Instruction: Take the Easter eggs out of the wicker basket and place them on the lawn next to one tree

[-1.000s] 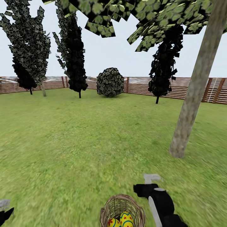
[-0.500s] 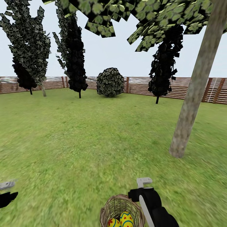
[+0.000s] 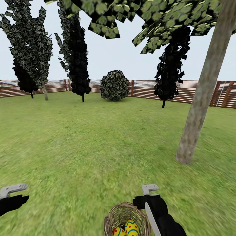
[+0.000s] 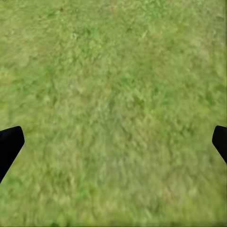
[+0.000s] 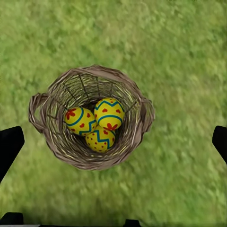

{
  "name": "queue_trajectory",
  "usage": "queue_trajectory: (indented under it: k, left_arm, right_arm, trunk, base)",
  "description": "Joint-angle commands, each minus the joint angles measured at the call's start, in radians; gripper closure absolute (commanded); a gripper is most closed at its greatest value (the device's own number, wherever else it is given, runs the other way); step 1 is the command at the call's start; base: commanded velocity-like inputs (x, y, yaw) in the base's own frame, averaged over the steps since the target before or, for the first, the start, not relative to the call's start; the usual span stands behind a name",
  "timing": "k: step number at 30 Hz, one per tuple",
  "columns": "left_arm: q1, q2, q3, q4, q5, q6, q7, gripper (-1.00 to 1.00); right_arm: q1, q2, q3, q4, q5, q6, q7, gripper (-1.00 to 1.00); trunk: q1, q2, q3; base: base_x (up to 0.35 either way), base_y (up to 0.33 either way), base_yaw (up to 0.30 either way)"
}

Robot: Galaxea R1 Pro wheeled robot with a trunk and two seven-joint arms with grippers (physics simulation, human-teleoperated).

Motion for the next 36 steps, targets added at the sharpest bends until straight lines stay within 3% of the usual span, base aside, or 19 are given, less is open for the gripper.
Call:
queue_trajectory:
  k: [1,12,17,21,36]
  left_arm:
    - [-0.001,0.000,0.000,0.000,0.003,0.004,-0.003,-1.00]
    - [-0.002,0.000,-0.003,0.000,0.004,-0.001,-0.009,-1.00]
    - [-0.002,0.000,-0.003,0.000,0.005,-0.004,-0.010,-1.00]
    - [-0.002,0.000,-0.004,0.000,0.005,-0.004,-0.011,-1.00]
    - [-0.002,0.000,-0.006,0.000,0.005,-0.006,-0.012,-1.00]
  right_arm:
    - [0.000,0.000,0.001,-0.001,-0.006,0.004,-0.006,-1.00]
    - [0.000,0.001,0.001,-0.001,-0.010,0.003,-0.005,-1.00]
    - [0.000,-0.003,-0.001,-0.001,-0.059,0.001,-0.007,-1.00]
    - [0.000,-0.005,-0.002,0.000,-0.073,0.001,-0.007,-1.00]
    - [0.000,-0.007,-0.011,0.003,-0.081,0.000,-0.009,-1.00]
  trunk:
    - [0.004,-0.008,-0.004]
    - [0.046,-0.085,-0.038]
    - [0.066,-0.120,-0.054]
    - [0.081,-0.148,-0.066]
    - [0.138,-0.253,-0.113]
  base:
    - [0.000,0.000,0.000]
    - [0.000,0.000,0.000]
    - [0.000,0.000,0.000]
    - [0.000,0.000,0.000]
    - [0.000,0.000,0.000]
